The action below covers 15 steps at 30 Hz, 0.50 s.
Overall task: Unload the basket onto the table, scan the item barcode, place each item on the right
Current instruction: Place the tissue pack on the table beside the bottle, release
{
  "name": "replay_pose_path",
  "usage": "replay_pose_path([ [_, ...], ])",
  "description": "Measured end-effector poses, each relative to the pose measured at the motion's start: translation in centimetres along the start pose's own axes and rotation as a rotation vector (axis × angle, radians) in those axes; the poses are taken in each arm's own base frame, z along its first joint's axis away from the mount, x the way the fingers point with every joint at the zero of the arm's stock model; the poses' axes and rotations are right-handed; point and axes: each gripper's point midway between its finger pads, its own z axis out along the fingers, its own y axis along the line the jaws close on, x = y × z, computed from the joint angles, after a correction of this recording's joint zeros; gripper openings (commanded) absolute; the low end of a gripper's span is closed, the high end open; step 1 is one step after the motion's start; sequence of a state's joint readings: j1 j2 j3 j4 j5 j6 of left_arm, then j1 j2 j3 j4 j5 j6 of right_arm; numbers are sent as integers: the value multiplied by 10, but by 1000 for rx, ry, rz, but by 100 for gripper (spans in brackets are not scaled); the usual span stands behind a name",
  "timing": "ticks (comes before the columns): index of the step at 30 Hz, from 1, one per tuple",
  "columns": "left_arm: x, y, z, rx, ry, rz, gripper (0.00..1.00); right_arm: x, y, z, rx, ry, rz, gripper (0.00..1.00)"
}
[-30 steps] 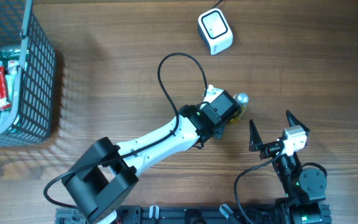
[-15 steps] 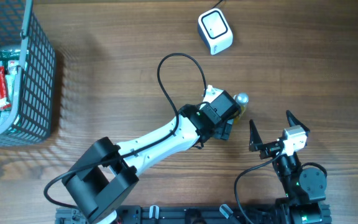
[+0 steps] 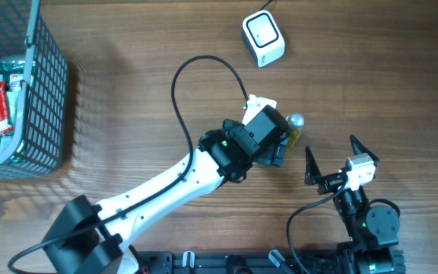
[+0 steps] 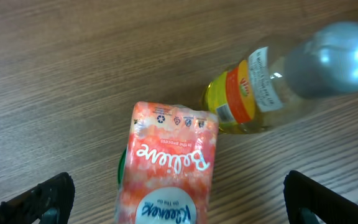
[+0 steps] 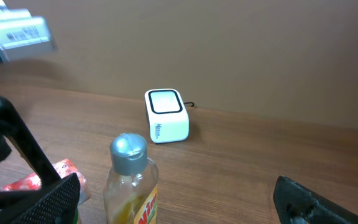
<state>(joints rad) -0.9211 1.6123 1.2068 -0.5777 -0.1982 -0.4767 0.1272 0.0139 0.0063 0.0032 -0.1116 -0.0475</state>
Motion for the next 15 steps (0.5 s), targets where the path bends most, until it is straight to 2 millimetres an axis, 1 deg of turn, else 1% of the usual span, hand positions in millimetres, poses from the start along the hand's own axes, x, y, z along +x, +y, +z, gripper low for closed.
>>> replay_pose_path([
  [3,-3,-1,-6,8,-13,10,100,0,0,0,0,0,0,100],
  [6,-7,5,-8,2,-20,13,100,0,0,0,0,0,0,100],
  [9,-14,24,-13,-27,-23,-20,100,0,0,0,0,0,0,100],
  [13,-30,53,-22,-67,-56,-79,100,0,0,0,0,0,0,100],
  [15,-29,70,-23,-109,-48,-98,100,0,0,0,0,0,0,100],
])
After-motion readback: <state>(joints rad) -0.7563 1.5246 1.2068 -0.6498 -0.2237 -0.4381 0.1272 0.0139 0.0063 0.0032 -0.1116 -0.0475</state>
